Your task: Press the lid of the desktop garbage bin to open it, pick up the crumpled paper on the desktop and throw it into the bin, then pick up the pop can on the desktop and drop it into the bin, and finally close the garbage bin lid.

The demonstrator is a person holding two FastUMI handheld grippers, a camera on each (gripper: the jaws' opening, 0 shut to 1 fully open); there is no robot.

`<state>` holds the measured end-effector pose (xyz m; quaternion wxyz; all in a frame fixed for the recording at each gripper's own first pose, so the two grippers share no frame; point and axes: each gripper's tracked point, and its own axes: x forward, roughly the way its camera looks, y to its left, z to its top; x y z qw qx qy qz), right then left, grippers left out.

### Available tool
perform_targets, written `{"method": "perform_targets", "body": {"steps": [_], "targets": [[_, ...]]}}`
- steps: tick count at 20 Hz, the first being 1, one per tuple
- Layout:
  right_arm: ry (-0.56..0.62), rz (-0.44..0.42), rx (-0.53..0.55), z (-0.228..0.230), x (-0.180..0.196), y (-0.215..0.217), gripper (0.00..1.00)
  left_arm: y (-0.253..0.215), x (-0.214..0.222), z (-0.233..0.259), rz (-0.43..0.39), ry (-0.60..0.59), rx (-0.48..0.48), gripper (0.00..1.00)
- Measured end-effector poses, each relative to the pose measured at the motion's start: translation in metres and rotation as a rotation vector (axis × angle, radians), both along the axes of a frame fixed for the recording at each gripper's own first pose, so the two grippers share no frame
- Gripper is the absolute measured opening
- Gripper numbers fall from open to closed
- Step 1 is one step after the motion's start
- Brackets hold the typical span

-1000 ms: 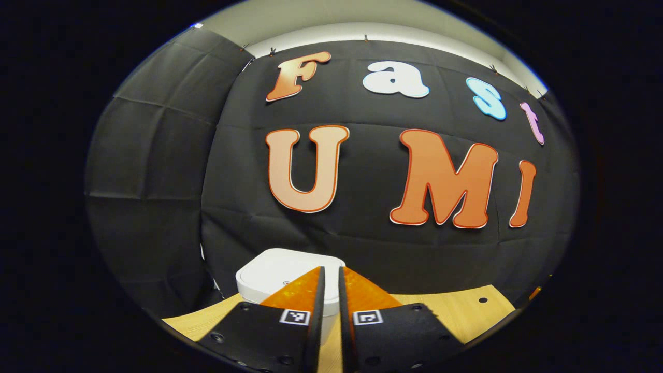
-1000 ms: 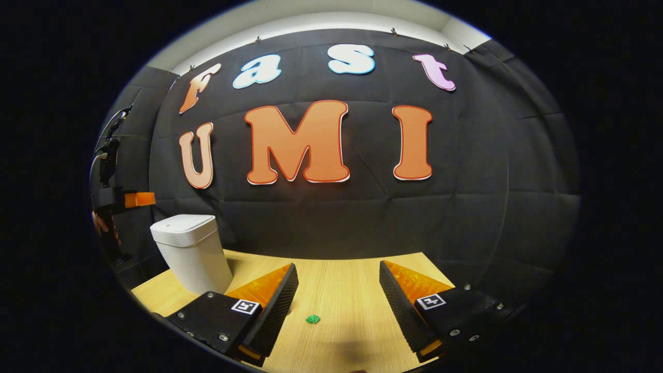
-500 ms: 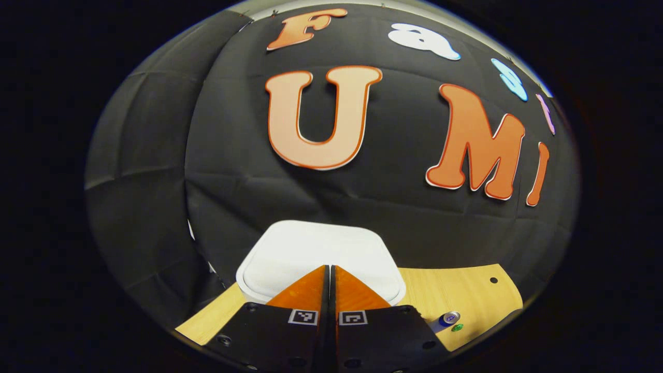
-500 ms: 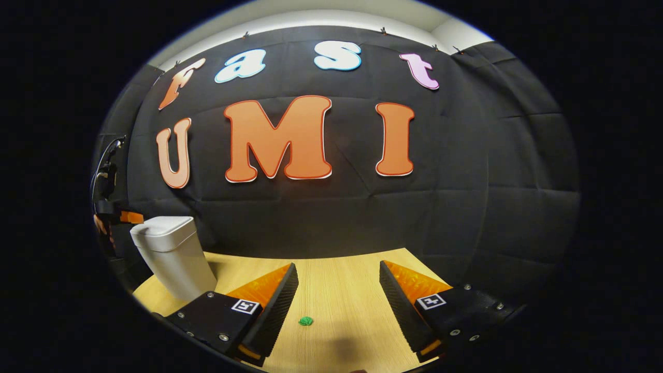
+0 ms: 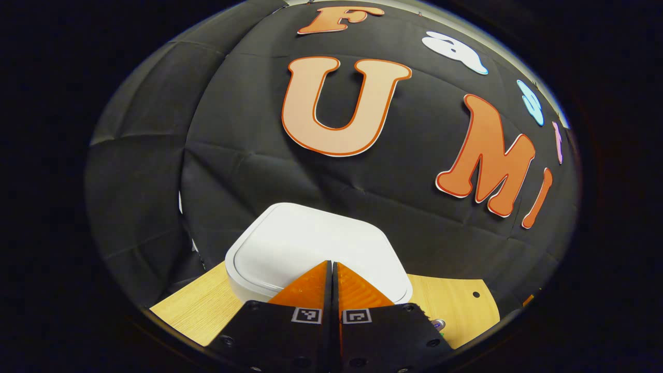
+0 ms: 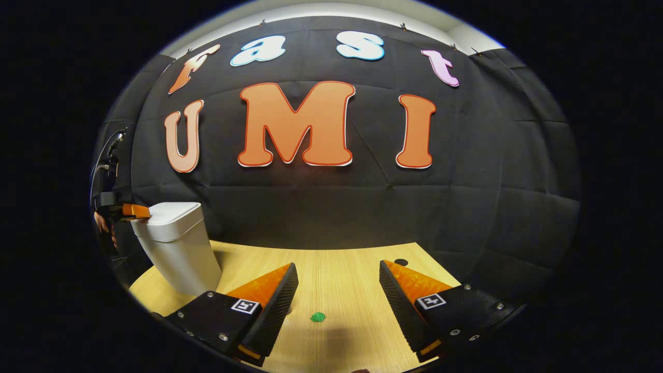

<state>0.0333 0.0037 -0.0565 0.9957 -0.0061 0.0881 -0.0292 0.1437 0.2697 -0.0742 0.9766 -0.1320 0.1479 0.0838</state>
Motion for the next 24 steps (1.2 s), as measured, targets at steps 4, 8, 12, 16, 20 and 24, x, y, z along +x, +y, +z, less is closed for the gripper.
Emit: {"method": "perform_targets", "body": {"steps": [4, 8, 12, 16, 20, 24], "targets": [[-0.006, 0.007, 0.012, 0.002, 0.004, -0.001, 0.94, 0.007, -0.004, 0.022, 0.024, -0.011, 0.132, 0.04], [-0.013, 0.01, 0.009, 0.002, 0.004, -0.006, 0.94, -0.004, -0.02, 0.088, 0.046, -0.198, 0.163, 0.21], [0.001, 0.013, 0.013, -0.008, 0.009, -0.01, 0.94, -0.018, -0.04, 0.104, 0.05, -0.232, 0.163, 0.43], [0.015, 0.04, 0.029, -0.022, 0.014, -0.012, 0.94, -0.031, -0.06, 0.099, 0.067, -0.204, 0.102, 0.72], [0.101, 0.082, 0.041, -0.065, 0.019, -0.008, 0.94, -0.057, -0.081, 0.088, 0.047, -0.161, 0.042, 0.98], [0.15, 0.131, -0.023, -0.109, 0.031, 0.005, 0.95, -0.08, -0.102, 0.1, 0.017, -0.178, 0.134, 0.98]]}}
